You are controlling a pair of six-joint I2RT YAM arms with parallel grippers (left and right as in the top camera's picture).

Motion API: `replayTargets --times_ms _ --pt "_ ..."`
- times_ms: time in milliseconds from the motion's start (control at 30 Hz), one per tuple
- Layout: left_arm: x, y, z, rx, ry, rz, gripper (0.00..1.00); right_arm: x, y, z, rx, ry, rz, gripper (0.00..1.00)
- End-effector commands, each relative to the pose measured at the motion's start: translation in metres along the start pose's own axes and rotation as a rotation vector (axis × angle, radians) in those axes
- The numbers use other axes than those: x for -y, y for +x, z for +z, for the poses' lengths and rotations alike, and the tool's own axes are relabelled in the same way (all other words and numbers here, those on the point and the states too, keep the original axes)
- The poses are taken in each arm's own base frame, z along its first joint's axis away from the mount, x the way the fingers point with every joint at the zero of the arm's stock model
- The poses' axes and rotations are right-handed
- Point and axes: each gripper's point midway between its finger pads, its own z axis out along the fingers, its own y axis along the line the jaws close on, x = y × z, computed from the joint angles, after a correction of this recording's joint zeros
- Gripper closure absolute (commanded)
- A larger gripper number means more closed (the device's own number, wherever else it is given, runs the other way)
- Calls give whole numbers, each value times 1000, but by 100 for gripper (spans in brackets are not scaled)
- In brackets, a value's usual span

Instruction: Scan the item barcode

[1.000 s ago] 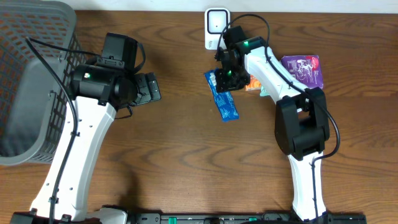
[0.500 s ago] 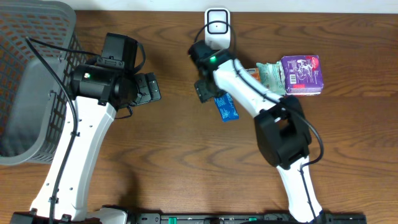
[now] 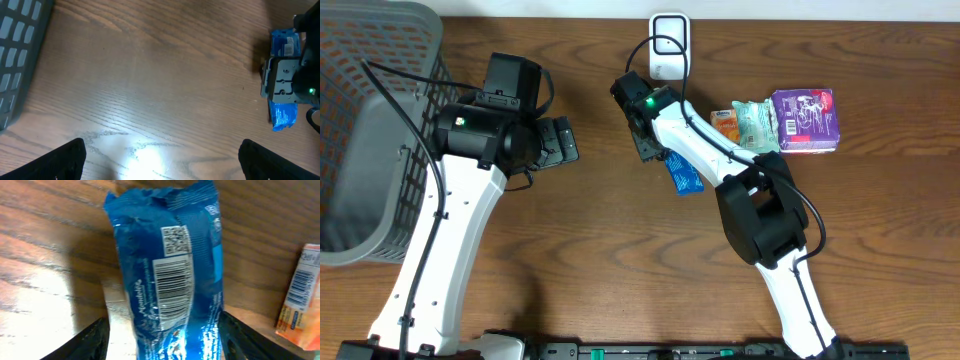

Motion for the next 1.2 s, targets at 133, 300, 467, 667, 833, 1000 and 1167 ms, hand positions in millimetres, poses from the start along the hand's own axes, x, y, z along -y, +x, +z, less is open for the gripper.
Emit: replayTargets --times_ms 133,300,467,667,833,1000,1167 --pt "-4 -3 -3 14 -17 2 2 53 45 72 -200 114 28 34" --pt "-4 -3 -3 14 -17 2 2 36 54 75 -238 12 36 59" --pt "-4 -3 -3 14 -17 2 2 -4 62 67 -312 -259 84 99" --pt "-4 -3 -3 15 -17 2 2 -53 54 27 -360 -771 98 99" --pt "-4 -3 -3 14 -17 2 2 -63 9 -54 -272 -1384 166 99" --pt "-4 -3 -3 14 -17 2 2 -47 -6 -65 -200 -1500 182 99" --pt "-4 -3 -3 14 -17 2 2 -36 0 -18 -248 -1244 260 99"
